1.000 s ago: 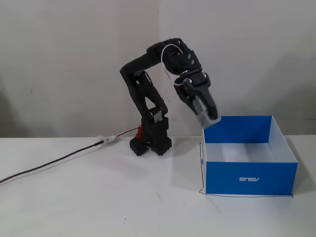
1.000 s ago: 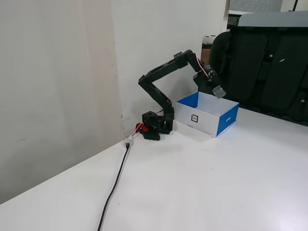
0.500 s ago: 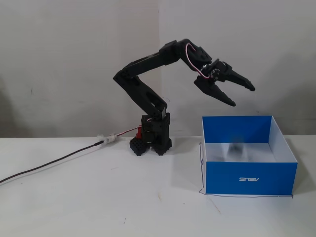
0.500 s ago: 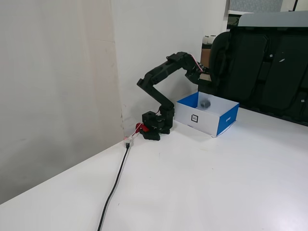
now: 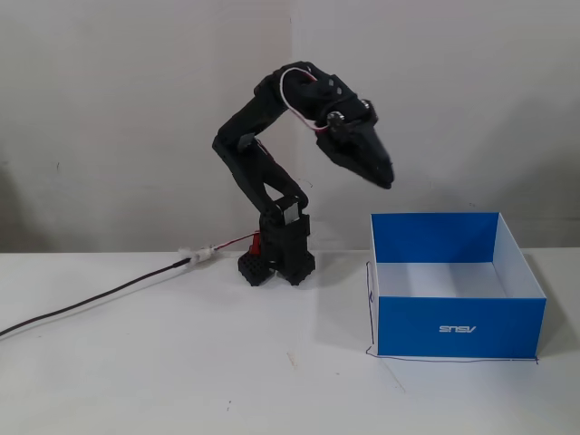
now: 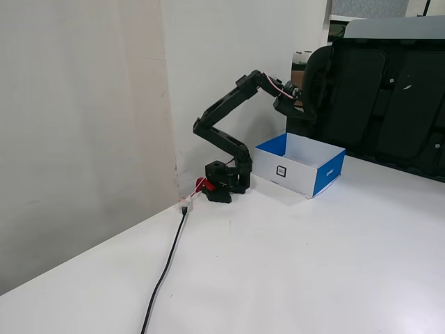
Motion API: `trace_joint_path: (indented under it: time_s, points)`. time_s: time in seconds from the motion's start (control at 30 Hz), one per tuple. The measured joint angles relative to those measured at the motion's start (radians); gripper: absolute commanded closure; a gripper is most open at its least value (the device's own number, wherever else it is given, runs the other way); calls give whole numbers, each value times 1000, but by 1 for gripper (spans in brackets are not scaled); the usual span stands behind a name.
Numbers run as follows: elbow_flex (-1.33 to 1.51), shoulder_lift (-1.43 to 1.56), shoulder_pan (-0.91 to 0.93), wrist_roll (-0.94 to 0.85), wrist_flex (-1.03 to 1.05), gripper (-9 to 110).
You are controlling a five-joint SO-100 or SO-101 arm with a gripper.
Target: Pick the gray block and keep it in the box.
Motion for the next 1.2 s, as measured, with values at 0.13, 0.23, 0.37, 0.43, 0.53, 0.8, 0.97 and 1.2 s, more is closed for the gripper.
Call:
trace_joint_path:
  time_s: [0.13,0.23,0.37,0.43,0.53,0.8,0.97,1.2]
  points:
    - [3,12,232,0,0,101]
    - [60,15,411,0,-14,101]
    - [235,98,589,-78,-150,101]
    - [334,150,661,-118,-216,101]
    - [482,179,742,-183,-316,101]
    - [792,244,782,-235,-561,101]
    - [989,474,750,-267,-563,101]
    - [1161,897,733,-285,-304,101]
